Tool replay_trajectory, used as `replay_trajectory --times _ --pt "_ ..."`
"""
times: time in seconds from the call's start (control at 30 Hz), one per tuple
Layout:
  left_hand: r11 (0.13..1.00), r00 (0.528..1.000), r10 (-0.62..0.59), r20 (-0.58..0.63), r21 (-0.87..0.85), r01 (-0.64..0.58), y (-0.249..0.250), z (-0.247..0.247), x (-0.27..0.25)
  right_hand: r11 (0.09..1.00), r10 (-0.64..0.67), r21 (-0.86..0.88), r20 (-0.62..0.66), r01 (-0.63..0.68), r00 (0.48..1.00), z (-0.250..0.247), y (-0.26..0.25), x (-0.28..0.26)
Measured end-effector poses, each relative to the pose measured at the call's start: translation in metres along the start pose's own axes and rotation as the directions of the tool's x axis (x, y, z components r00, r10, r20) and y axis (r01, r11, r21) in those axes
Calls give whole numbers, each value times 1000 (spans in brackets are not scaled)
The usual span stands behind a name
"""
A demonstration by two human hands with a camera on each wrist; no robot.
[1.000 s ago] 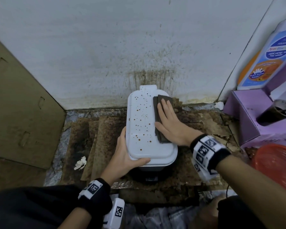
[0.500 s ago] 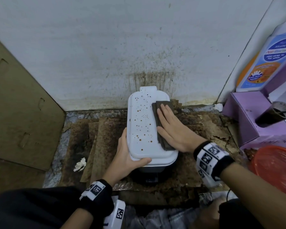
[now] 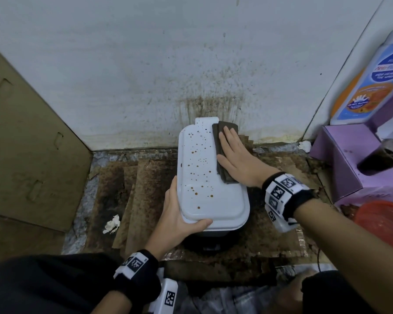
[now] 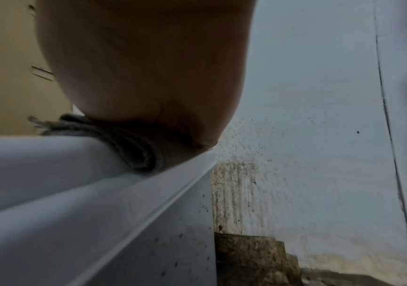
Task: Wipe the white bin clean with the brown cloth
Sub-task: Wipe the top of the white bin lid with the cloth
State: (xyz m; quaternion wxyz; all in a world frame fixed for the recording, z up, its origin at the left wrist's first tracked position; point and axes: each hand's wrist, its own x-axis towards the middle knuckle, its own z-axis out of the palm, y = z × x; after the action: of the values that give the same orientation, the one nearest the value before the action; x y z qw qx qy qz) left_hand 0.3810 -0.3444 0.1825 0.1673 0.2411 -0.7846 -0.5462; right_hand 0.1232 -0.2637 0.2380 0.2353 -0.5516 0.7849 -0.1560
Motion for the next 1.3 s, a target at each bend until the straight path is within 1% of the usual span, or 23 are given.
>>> replay_trajectory --times 0.1,0.23,0.33,0.43,0.57,0.7,0.8,0.93,1.07,1.17,1.3 --pt "1000 1000 9 -8 16 -9 1 0 0 1000 -8 26 -21 9 1000 16 -14 -34" --pt "1000 1000 2 -5 20 -2 2 0 -1 998 -38 -44 -85 35 996 44 -32 -86" --pt "1000 1000 -18 7 18 18 1 -1 0 997 -47 -72 -89 40 995 48 -37 -98" --pt "998 998 -57 11 8 57 -2 -2 1 994 -55 -101 -80 47 995 38 -27 -80" --pt "996 996 -90 18 -1 90 -4 -3 1 996 -9 -94 -5 9 1000 12 -8 -30" --pt "998 998 -65 11 4 65 -3 -4 2 994 20 -106 1 -20 1000 -12 6 24" --pt "999 999 -28 24 23 28 -1 -5 2 997 14 -78 -12 -15 1000 -12 10 31" --pt "1000 1000 -20 1 8 20 1 -3 2 1000 4 -27 -66 -6 998 6 0 1" --pt "999 999 -52 15 15 51 0 -4 0 1000 -11 -17 -140 9 990 38 -21 -52" --pt "998 998 -65 5 16 65 0 -4 -1 997 3 -77 -182 -17 983 58 -34 -78" --pt "997 997 -77 14 -2 77 1 -5 0 982 27 -177 -244 -72 969 65 -41 -80"
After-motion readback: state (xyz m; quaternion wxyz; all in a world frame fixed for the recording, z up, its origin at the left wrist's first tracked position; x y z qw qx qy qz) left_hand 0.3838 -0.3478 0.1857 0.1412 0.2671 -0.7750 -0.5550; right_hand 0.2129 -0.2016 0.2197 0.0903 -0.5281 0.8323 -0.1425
